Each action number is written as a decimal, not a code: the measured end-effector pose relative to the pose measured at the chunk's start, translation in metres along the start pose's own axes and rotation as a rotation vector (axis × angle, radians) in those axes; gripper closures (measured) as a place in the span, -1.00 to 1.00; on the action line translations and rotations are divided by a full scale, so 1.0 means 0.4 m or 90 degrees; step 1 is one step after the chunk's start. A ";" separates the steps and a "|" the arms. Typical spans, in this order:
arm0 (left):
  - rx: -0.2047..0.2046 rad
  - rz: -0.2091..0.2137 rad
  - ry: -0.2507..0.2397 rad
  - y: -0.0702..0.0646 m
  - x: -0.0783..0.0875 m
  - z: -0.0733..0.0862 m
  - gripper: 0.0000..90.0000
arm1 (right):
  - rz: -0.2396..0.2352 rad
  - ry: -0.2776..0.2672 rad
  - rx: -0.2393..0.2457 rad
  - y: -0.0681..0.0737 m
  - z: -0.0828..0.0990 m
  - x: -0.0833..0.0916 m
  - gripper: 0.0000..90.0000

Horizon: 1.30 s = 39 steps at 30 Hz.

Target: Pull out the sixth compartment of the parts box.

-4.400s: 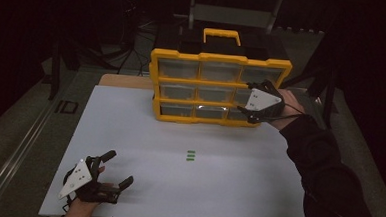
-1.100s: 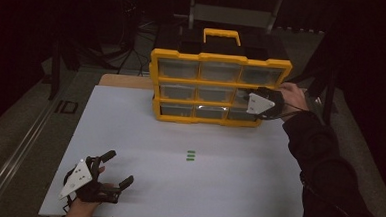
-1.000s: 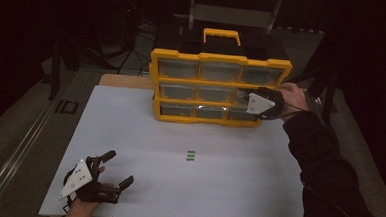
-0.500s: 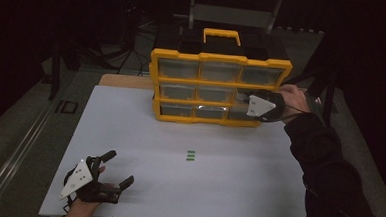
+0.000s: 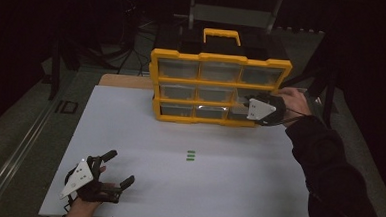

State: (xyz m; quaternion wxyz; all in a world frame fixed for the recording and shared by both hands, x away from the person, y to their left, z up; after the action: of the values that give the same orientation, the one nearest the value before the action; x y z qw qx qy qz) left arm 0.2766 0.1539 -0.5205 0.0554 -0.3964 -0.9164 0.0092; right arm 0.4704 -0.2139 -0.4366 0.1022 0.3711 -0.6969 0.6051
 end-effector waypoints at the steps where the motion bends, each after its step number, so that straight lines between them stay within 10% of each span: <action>1: -0.001 0.000 0.000 0.000 0.000 0.000 -1.00 | 0.000 0.002 -0.003 0.003 -0.001 0.003 0.67; 39: 0.000 0.003 -0.002 -0.001 -0.003 -0.002 -1.00 | -0.023 -0.008 -0.008 0.052 -0.028 0.066 0.67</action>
State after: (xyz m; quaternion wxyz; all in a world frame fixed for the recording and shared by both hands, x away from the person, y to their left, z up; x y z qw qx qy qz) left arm 0.2771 0.1526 -0.5198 0.0543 -0.3988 -0.9154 0.0097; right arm 0.4353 -0.2141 -0.4343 0.1108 0.3866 -0.6946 0.5964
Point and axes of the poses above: each handheld gripper's, and its own axes: x roughly backward along the jaws, z roughly out of its underside, y roughly to its left, the point moved 10 cm from there along -x, roughly forward along the jaws, and after that the axes turned 1 degree about -z, right-handed, at the moved point
